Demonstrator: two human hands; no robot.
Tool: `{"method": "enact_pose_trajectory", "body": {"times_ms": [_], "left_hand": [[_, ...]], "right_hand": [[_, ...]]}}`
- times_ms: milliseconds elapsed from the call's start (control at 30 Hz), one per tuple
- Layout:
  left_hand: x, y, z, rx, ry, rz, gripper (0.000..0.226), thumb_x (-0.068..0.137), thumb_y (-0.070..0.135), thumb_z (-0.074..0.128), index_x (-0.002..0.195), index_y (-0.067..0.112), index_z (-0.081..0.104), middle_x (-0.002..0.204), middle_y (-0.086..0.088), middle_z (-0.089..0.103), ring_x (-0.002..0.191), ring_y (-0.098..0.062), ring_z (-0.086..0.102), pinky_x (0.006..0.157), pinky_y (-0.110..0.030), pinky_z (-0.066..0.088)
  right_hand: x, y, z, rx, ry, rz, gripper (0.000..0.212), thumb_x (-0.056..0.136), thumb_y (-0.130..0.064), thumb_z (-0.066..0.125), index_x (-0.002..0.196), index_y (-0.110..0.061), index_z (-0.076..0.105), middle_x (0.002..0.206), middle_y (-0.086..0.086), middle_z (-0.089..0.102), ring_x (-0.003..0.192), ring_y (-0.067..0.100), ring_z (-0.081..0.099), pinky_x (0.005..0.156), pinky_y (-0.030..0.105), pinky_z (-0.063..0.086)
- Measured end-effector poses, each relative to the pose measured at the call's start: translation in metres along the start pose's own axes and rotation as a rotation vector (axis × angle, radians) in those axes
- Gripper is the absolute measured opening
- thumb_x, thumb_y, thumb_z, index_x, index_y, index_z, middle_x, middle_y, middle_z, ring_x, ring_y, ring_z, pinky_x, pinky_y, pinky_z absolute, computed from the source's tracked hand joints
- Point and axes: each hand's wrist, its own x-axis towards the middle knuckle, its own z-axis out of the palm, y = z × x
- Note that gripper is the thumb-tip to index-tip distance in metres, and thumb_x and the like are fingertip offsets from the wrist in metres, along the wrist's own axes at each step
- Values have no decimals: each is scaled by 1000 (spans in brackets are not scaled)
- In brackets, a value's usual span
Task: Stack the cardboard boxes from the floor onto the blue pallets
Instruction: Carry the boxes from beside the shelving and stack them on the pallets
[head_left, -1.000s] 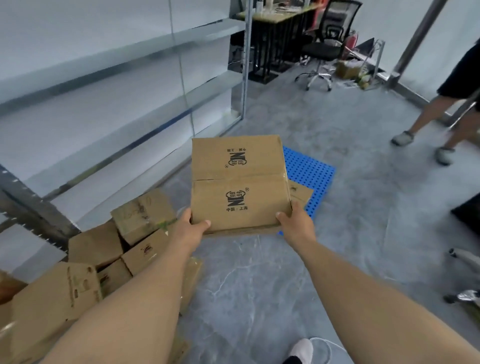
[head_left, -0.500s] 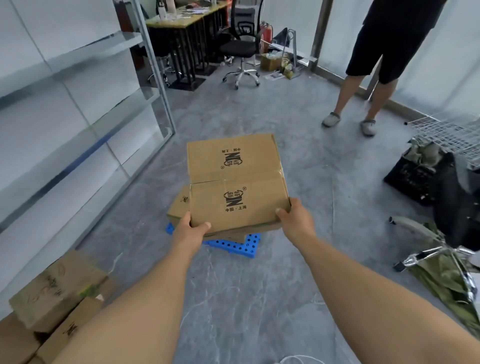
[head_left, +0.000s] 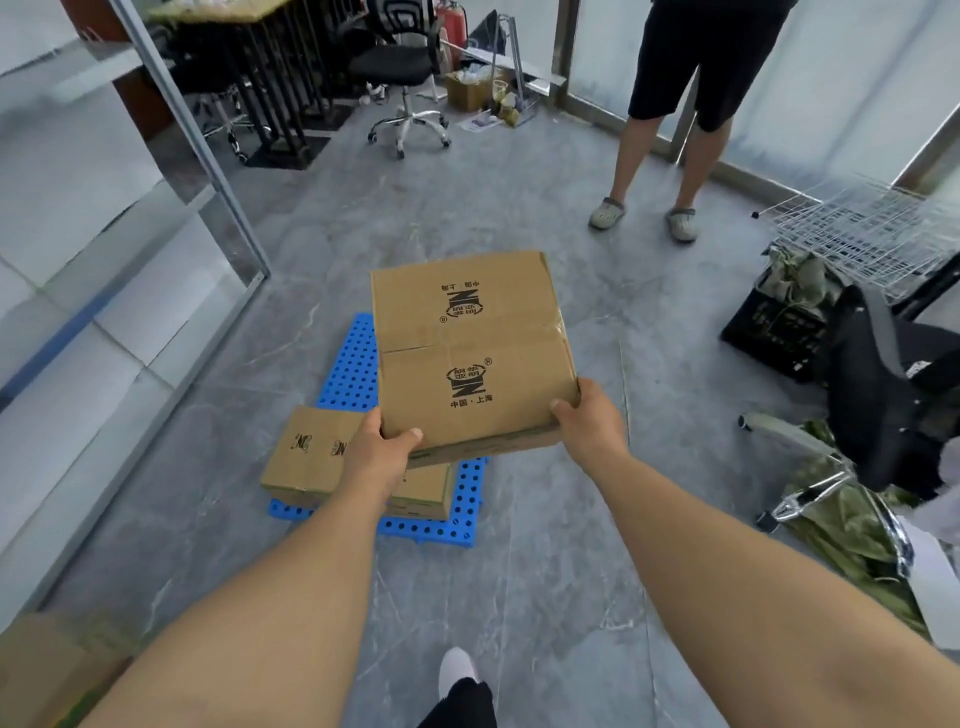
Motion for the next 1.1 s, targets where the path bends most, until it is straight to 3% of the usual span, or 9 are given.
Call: {"method": "enact_pose_trajectory", "body": {"times_ms": [100, 233, 333, 467, 567, 733, 900, 1033, 1100], "left_hand": [[28, 24, 8, 35, -19, -21, 52, 89, 26, 59, 136, 18, 40, 132, -3, 53, 114, -24, 52, 95, -38, 42], [63, 53, 26, 51, -30, -9, 56, 90, 27, 58, 140, 18, 36, 136, -2, 48, 120, -25, 49, 94, -36, 39], [80, 66, 47, 38, -15, -26, 50, 90, 25, 58, 135, 16, 40, 132, -3, 51, 114, -22, 50, 93, -35, 40], [101, 82, 81, -4, 62, -80, 44, 89, 26, 58, 130, 17, 42, 122, 1, 51, 104, -19, 49, 86, -33, 38], [111, 95, 112, -47, 143, -112, 33, 89, 22, 59, 120, 20, 46, 107, 5, 48, 92, -14, 46, 81, -31, 35], [119, 120, 151, -125, 280, -189, 47, 88, 21, 60, 131, 14, 44, 111, 5, 48, 96, -14, 45, 84, -30, 37], [132, 128, 169, -148, 379, -254, 38, 88, 23, 60, 122, 17, 47, 107, 4, 50, 94, -15, 46, 81, -31, 36], [163, 133, 176, -187, 465, -305, 41, 88, 23, 60, 125, 16, 46, 100, 8, 44, 94, -16, 45, 84, -34, 40], [177, 132, 177, -223, 469, -321, 41, 88, 22, 60, 126, 16, 45, 108, 4, 49, 97, -18, 47, 91, -41, 45]], "right_hand": [[34, -12, -5, -12, -6, 10, 40, 93, -25, 47, 131, -14, 42, 107, 4, 56, 79, 19, 45, 61, 30, 33], [82, -22, -12, 3, 3, 4, 37, 94, -24, 46, 130, -15, 42, 98, 3, 55, 67, 12, 44, 50, 26, 31], [121, -22, -18, -17, -37, -5, 36, 94, -25, 45, 129, -16, 42, 91, -3, 49, 68, 11, 45, 48, 24, 31], [177, -20, -31, -38, -106, -33, 41, 94, -26, 45, 133, -16, 40, 95, -2, 48, 77, 17, 46, 50, 25, 31], [221, -20, -44, -71, -183, -88, 40, 94, -25, 45, 133, -17, 40, 91, -3, 48, 71, 14, 47, 49, 24, 31], [278, -29, -61, -175, -267, -195, 37, 92, -23, 47, 128, -16, 44, 95, 1, 52, 76, 18, 45, 62, 30, 33], [320, -42, -53, -162, -375, -258, 39, 91, -22, 49, 129, -17, 45, 106, 6, 58, 77, 17, 45, 55, 27, 32], [362, -62, -30, -194, -447, -322, 44, 91, -21, 49, 134, -17, 42, 113, 7, 59, 87, 22, 52, 65, 28, 37], [377, -70, -21, -207, -471, -331, 44, 91, -21, 48, 135, -17, 41, 103, 4, 58, 75, 16, 49, 54, 27, 36]]}}
